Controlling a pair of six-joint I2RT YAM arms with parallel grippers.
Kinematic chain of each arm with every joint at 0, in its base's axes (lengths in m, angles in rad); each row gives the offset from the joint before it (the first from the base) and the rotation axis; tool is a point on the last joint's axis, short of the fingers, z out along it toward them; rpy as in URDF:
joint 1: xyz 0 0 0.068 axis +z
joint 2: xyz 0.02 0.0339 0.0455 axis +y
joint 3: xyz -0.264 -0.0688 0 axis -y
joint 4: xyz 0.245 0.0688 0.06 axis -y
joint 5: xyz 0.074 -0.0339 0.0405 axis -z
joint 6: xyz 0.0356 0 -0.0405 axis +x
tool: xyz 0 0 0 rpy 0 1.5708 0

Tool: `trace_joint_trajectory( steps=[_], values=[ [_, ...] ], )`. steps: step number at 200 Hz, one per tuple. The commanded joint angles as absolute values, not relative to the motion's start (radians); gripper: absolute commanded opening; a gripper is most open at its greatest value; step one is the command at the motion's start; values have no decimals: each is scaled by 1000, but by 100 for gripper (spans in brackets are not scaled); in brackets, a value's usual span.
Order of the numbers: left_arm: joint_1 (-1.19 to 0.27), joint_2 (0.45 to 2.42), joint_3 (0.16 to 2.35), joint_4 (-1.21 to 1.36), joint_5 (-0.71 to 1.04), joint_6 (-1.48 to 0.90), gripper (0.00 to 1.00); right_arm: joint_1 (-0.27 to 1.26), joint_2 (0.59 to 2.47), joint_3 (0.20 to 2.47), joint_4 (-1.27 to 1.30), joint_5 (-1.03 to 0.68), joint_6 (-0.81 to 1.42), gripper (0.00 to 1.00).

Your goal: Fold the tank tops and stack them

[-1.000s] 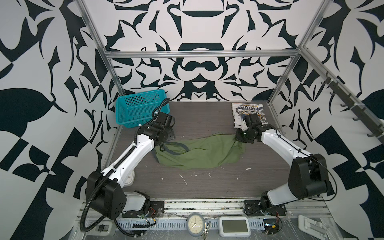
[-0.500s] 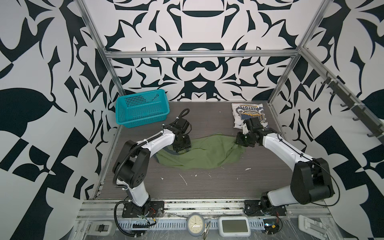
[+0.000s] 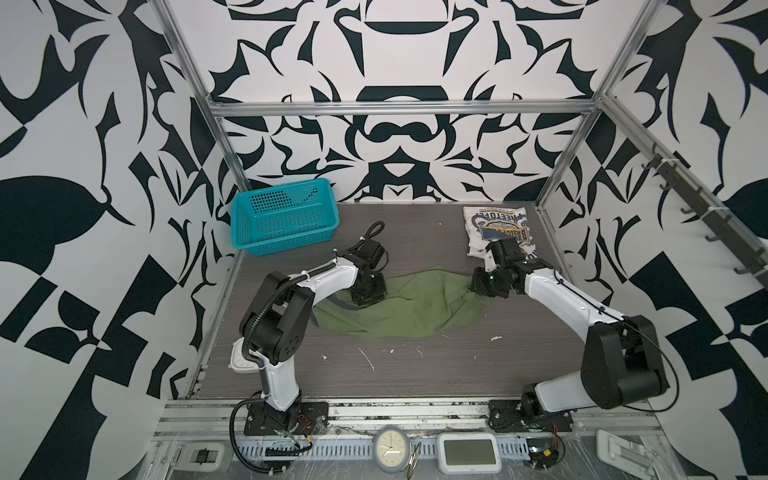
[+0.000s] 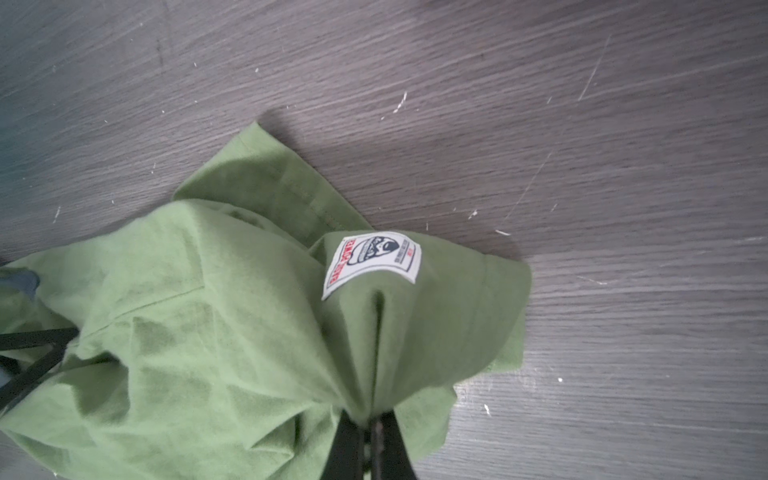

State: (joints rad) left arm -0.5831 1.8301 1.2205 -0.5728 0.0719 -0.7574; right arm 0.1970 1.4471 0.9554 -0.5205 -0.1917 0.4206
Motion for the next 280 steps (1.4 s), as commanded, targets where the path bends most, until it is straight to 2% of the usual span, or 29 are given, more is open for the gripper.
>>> trace_joint_trajectory(
  steps=[1,34,89,110,127,134,155,190,213,251,280],
  values=[
    [-594,1788,1290,-592,-46,-754,18,198,1421,971,-521,-198,428,0],
    [-598,1728,1361,-644,-228,-701,5,198,1418,971,-522,-189,423,0],
    [-590,1885,1567,-763,-252,-613,5,197,1446,985,-514,-205,428,0],
    [-565,1983,1670,-781,-223,-588,14,197,1452,985,-505,-207,428,0],
    [-539,2062,1753,-804,-170,-577,36,198,1459,989,-511,-198,424,0],
    [-528,2088,1778,-810,-140,-573,41,198,1459,991,-514,-192,421,0],
    [-524,2079,1765,-823,-110,-566,47,198,1452,989,-516,-179,415,0],
    [-522,1881,1479,-573,-64,-623,57,198,1447,988,-514,-174,409,0],
    [-522,1891,1452,-599,-49,-638,58,198,1456,988,-502,-183,411,0],
    [-523,1988,1481,-588,51,-661,45,197,1464,992,-503,-187,411,0],
    [-523,2028,1513,-596,48,-665,41,198,1454,978,-499,-187,412,0]
  ],
)
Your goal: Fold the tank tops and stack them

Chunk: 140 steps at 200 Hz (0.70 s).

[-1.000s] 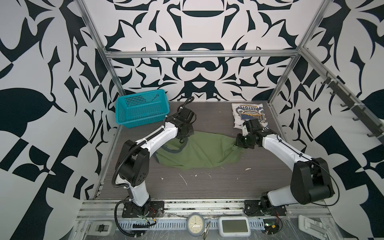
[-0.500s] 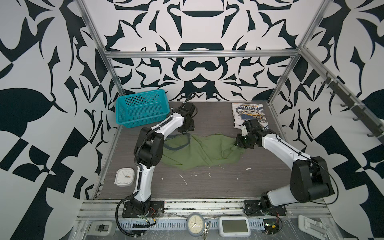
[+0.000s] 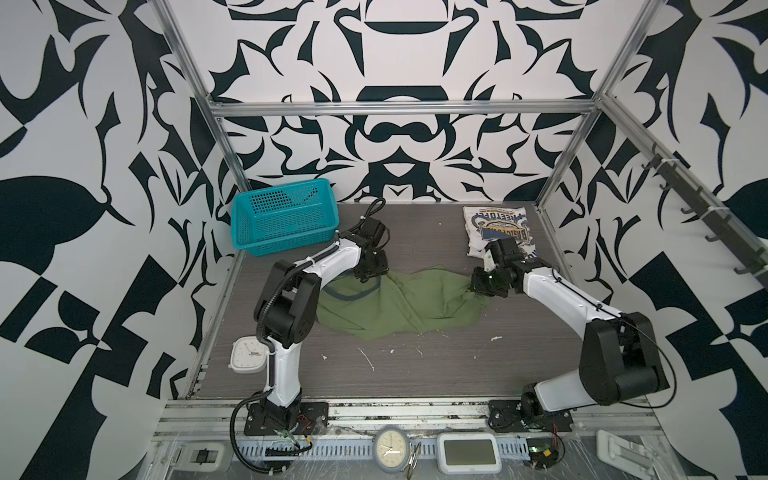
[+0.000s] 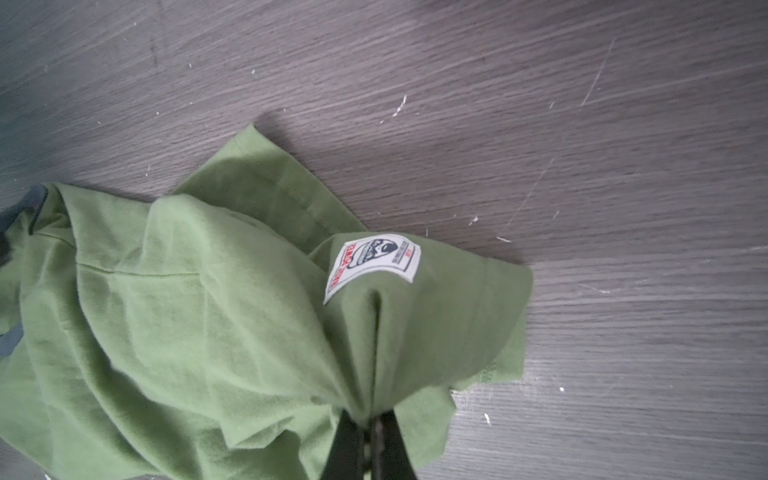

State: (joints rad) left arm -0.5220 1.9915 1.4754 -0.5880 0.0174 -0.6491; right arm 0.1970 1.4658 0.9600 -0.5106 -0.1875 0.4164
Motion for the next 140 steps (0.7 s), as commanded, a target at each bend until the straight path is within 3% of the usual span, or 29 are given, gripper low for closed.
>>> trace_joint_trajectory(
  steps=[1,44,72,115,140],
  values=[
    [-523,2030,1515,-596,47,-664,40,198,1453,977,-499,-188,412,0],
    [-523,2081,1550,-602,43,-677,37,198,1459,973,-496,-189,413,0],
    [-523,2076,1556,-604,20,-686,24,198,1453,980,-506,-183,412,0],
    [-529,1954,1515,-612,-151,-677,0,198,1424,1003,-536,-179,407,0],
    [-528,1806,1407,-536,-250,-677,0,198,1431,1037,-529,-189,405,0]
  ],
)
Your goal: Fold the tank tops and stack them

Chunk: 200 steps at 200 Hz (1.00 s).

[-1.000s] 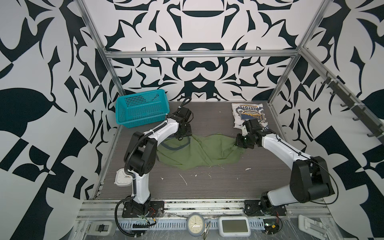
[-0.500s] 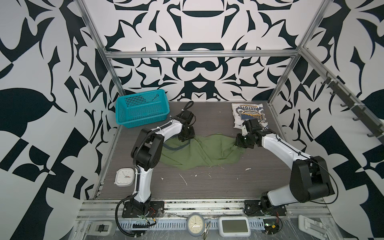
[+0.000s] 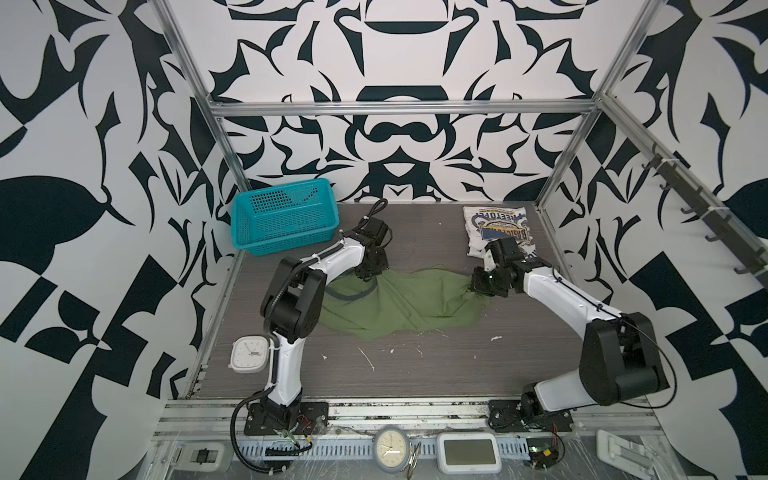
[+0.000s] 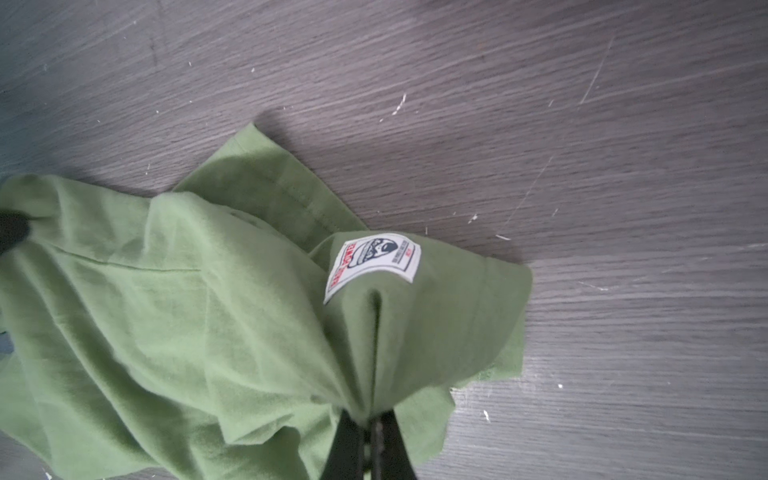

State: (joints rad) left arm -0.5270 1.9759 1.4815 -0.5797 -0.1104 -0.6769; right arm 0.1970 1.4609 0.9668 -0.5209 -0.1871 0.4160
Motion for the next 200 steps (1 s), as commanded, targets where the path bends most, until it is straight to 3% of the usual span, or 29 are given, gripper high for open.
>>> trace_joint_trajectory(
  steps=[1,12,61,87,157,200],
  values=[
    [-528,1800,1402,-533,-252,-677,0,198,1434,1040,-528,-189,404,0],
    [-525,1754,1363,-499,-275,-678,0,197,1471,1078,-530,-187,402,0],
    [-523,1753,1349,-526,-250,-671,0,196,1624,1251,-538,-178,410,44],
    [-523,1749,1317,-511,-242,-676,0,192,1564,1216,-511,-143,408,57],
    [-523,1750,1280,-492,-240,-678,0,71,1459,855,-163,-355,698,57],
    [-523,1736,1256,-487,-239,-686,0,-3,1568,782,72,-463,864,48]
  ],
)
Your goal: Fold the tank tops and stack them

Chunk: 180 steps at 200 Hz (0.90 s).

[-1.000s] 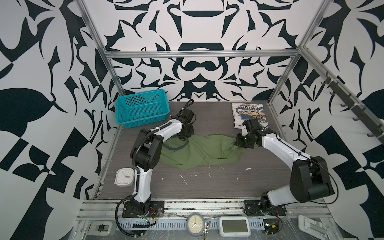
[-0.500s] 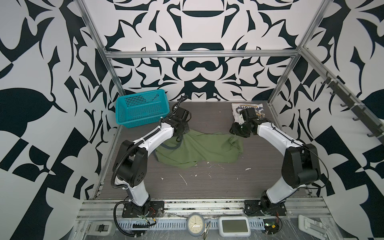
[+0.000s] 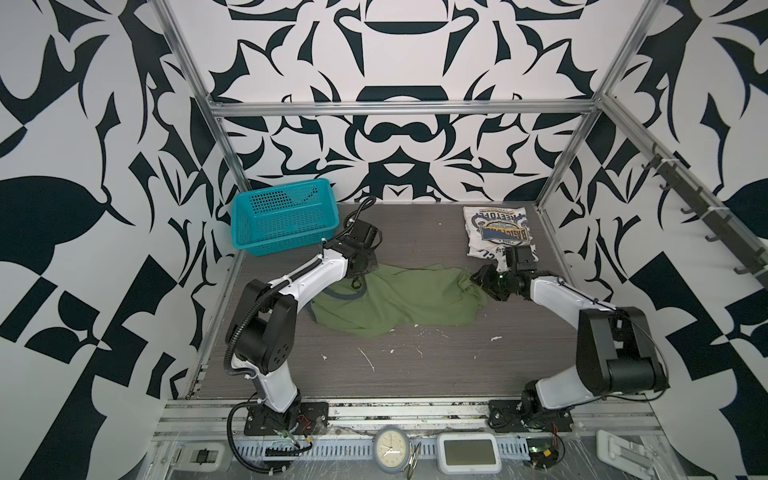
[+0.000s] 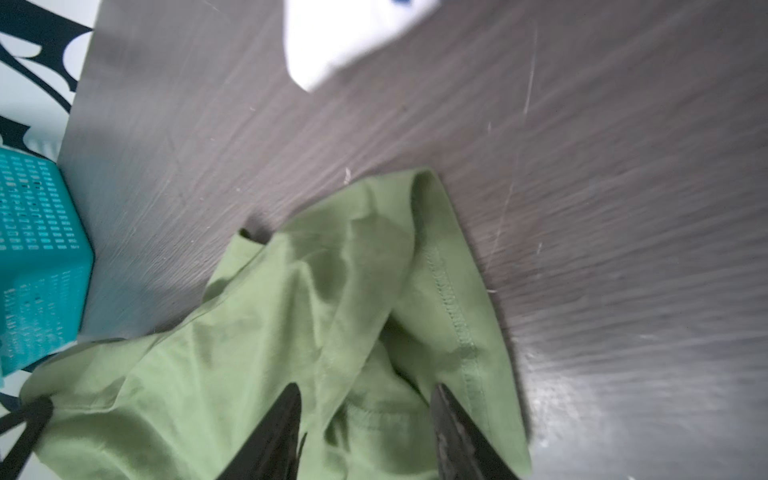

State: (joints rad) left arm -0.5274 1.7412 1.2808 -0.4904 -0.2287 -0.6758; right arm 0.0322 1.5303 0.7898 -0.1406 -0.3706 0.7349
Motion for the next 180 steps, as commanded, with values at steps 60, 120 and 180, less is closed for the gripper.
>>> trace_joint_trajectory(
  steps=[60,120,180],
  values=[
    [-523,1743,1252,-485,-233,-693,0,-16,1720,781,244,-556,982,37],
    [-523,1746,1262,-487,-234,-689,0,-17,1700,790,253,-574,991,22],
    [-524,1740,1273,-494,-237,-693,0,-15,1604,809,164,-531,932,8]
  ],
)
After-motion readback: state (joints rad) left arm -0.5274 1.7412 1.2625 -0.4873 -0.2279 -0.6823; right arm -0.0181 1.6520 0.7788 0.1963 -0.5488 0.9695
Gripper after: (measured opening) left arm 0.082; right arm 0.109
